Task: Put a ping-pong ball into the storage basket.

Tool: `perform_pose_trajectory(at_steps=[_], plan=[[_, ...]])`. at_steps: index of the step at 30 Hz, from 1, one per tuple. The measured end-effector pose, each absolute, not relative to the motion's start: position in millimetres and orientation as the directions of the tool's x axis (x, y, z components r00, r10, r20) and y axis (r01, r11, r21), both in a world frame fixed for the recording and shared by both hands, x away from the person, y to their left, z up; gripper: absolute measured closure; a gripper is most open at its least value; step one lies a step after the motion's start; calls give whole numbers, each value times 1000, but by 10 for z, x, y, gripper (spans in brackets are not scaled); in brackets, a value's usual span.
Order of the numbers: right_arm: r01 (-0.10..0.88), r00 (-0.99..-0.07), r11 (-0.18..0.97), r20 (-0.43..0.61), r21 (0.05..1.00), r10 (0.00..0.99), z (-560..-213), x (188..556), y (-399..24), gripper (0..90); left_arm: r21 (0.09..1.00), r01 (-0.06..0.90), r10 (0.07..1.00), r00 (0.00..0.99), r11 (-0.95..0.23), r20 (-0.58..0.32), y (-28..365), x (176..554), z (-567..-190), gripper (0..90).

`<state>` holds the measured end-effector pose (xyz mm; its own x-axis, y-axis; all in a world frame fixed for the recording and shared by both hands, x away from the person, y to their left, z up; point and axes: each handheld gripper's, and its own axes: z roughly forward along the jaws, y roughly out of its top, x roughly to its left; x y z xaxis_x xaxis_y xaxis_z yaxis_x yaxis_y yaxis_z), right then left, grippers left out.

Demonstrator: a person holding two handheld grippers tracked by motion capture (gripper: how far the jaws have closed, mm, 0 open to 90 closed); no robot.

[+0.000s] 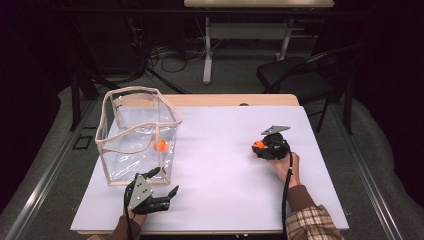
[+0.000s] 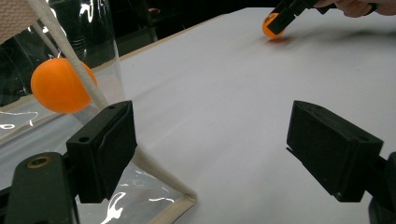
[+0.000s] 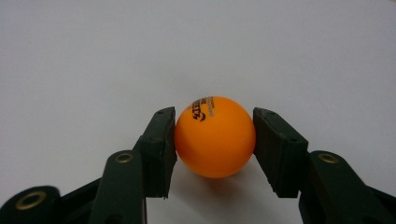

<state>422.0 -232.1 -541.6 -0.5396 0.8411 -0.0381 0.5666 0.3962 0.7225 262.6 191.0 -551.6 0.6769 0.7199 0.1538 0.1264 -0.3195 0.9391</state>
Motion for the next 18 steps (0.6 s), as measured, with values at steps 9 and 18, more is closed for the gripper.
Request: perform_pose_trajectory(at_steps=[9, 18], plan=[[547, -546, 396, -44, 737, 837, -5308, 4169, -2317, 510, 939, 124, 719, 677, -320, 156, 1912, 2624, -5514, 157], [522, -558, 391, -43, 758, 829, -5174, 4113, -2316, 511, 941, 124, 720, 677, -315, 152, 1909, 2623, -5514, 157]])
